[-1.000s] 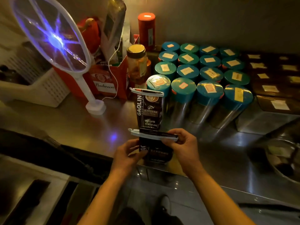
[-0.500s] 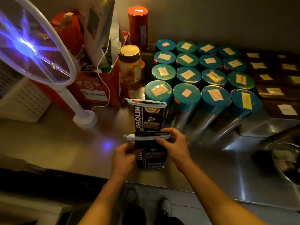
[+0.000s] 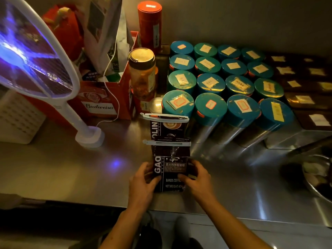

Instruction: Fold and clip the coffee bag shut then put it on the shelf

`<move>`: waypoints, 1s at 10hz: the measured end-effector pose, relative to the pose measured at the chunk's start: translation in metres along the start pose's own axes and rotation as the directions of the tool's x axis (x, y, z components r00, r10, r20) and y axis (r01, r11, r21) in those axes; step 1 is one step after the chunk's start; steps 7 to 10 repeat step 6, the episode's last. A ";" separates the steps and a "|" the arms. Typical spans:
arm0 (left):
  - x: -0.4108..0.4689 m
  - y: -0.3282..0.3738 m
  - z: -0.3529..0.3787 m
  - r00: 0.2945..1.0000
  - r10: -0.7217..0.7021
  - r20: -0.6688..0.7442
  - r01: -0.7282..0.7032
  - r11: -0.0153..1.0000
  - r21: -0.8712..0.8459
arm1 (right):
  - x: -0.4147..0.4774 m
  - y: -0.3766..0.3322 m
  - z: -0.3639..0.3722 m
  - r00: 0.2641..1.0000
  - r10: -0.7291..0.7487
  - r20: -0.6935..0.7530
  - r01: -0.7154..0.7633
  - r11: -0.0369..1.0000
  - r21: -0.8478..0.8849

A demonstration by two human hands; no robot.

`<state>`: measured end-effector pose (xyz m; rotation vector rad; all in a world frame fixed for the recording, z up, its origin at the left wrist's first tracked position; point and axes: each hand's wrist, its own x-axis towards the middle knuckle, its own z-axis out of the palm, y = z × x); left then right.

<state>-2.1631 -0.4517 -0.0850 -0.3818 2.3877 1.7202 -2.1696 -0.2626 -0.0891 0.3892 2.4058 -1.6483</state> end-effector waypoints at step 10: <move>0.020 0.010 0.000 0.996 0.015 -0.086 -0.010 0.998 0.058 | 0.022 -0.019 0.006 0.997 -0.081 0.015 0.082 0.996 -0.029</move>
